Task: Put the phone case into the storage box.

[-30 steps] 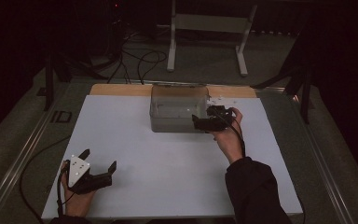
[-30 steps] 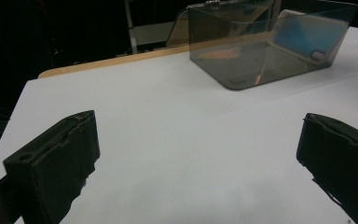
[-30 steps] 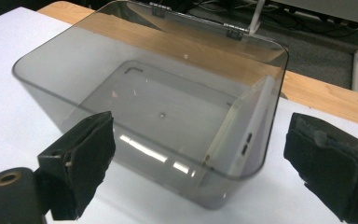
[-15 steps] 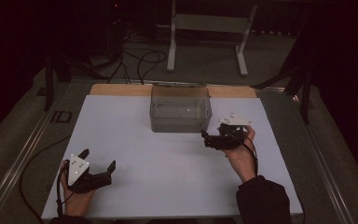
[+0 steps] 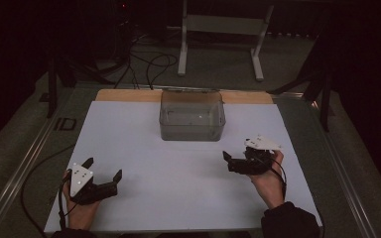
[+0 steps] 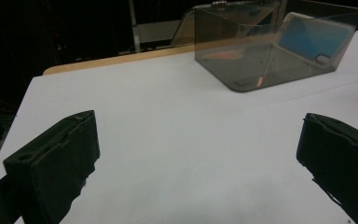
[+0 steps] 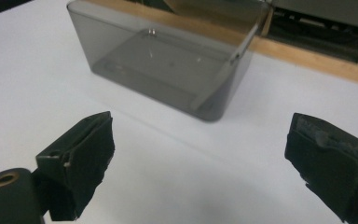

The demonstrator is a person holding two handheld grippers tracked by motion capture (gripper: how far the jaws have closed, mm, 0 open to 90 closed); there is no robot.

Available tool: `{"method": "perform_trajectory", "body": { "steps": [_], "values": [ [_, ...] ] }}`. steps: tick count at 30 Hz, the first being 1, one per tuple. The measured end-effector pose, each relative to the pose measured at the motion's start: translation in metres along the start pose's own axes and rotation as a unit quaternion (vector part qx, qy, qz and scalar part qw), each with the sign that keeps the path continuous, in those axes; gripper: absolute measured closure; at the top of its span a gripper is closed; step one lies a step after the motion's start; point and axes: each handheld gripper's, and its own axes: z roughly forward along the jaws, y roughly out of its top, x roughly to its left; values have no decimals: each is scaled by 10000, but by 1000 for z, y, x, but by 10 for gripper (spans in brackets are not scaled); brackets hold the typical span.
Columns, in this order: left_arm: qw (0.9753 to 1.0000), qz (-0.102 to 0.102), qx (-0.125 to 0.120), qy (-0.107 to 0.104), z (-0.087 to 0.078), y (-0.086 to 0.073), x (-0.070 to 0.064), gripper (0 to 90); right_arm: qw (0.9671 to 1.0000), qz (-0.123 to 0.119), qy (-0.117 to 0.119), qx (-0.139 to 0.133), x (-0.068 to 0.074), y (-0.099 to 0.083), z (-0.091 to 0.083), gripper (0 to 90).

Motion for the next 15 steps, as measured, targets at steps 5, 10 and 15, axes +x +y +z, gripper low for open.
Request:
{"method": "perform_trajectory", "body": {
  "steps": [5,10,15],
  "values": [
    [10000,-9,-20,-36,-1,1,0,3,9999,36,85,-112,-3,-19,-8,81],
    [10000,-5,-53,-69,-3,2,-1,3,9994,97,72,-328,-7,-37,-15,81],
    [9999,17,-96,-93,-4,3,-1,3,9983,45,165,-561,-9,-51,-20,82]
  ]
}}
